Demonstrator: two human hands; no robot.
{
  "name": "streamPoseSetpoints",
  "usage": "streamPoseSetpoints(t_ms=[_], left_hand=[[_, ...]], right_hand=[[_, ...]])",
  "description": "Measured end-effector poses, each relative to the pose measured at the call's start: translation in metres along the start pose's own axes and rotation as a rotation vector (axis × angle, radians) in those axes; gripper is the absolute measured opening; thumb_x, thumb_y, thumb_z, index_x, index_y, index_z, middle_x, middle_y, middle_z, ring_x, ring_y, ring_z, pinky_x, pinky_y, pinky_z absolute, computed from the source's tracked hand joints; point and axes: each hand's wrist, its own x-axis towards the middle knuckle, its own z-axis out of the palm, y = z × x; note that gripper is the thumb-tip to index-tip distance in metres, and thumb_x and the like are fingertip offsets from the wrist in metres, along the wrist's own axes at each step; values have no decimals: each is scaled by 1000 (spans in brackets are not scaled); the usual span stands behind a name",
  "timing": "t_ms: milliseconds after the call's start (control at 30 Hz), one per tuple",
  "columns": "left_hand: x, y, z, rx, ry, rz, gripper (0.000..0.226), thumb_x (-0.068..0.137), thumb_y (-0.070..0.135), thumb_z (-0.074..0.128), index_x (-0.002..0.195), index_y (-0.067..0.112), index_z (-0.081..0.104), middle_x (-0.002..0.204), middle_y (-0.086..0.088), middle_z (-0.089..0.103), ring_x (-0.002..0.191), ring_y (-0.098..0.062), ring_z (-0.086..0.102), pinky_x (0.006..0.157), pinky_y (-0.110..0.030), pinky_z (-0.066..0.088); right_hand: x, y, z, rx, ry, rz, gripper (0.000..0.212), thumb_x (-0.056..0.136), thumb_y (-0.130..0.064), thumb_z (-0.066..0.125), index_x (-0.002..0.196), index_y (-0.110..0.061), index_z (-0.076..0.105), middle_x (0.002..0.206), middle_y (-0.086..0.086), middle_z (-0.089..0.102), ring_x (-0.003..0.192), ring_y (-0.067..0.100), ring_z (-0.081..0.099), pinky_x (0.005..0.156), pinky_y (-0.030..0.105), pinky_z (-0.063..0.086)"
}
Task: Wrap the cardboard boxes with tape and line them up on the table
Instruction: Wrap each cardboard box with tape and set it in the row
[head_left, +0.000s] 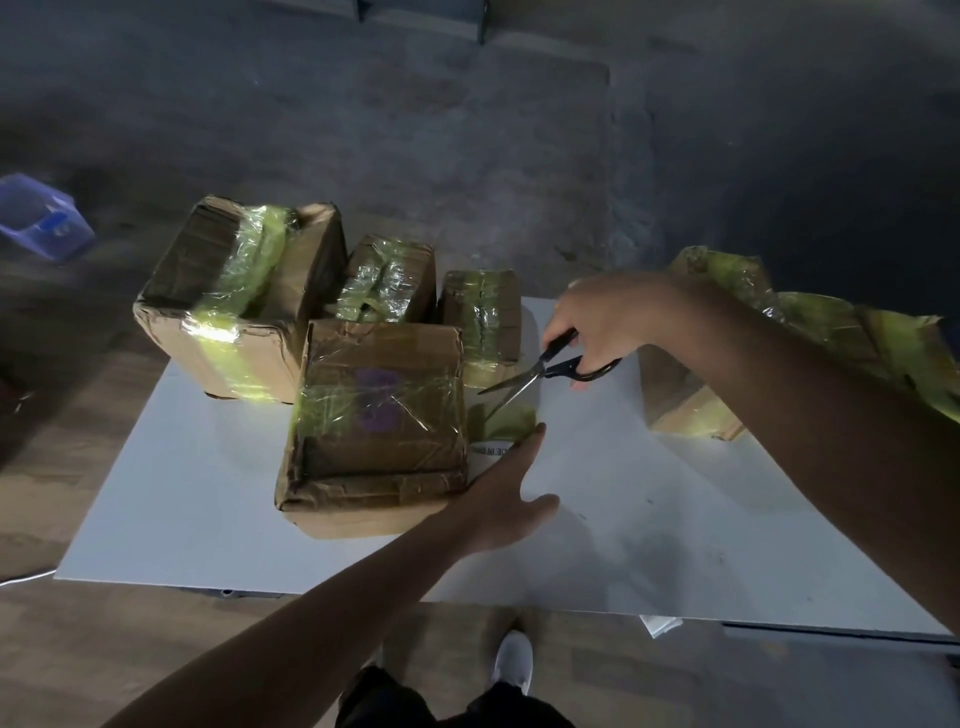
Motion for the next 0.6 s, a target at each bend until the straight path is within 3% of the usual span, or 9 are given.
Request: streamPoseSetpoints(t_ms=[167, 300, 467, 533, 600], left_hand=[[-4, -3, -4, 61, -26, 26, 81, 94, 31, 57, 154, 36, 3, 161, 14, 11, 133, 12, 8, 108, -14, 9], [-5, -3, -8, 79, -39, 23, 81, 94, 31, 56, 154, 36, 2, 161, 15, 9, 143, 2, 7, 111, -17, 8], [-6, -4, -9, 104, -47, 31, 80, 94, 31, 56, 155, 34, 4, 161, 15, 7, 146, -1, 4, 119, -24, 9], [-5, -3, -10, 105, -52, 34, 80, 94, 32, 56, 155, 34, 4, 161, 14, 6, 146, 0, 4, 120, -26, 9], [-5, -2, -11, 109, -58, 38, 80, 94, 32, 56, 154, 35, 4, 161, 15, 6, 147, -1, 3, 121, -29, 9]], right_hand=[[11, -6, -10, -39, -82, 36, 63, 74, -44, 79, 132, -32, 58, 101, -12, 54, 98, 12, 52, 77, 23, 41], [22, -14, -13, -52, -153, 19, 63, 76, -43, 78, 133, -28, 57, 104, -11, 55, 95, 12, 52, 80, 23, 42], [29, -19, -22, -78, -179, -15, 63, 75, -43, 79, 132, -28, 58, 93, -15, 53, 85, 8, 50, 69, 21, 38], [32, -20, -25, -72, -212, -26, 62, 73, -44, 80, 131, -30, 60, 89, -18, 53, 81, 5, 50, 75, 22, 39], [35, -26, -26, -114, -233, -31, 61, 74, -45, 80, 130, -31, 60, 93, -17, 55, 90, 9, 51, 81, 24, 42]])
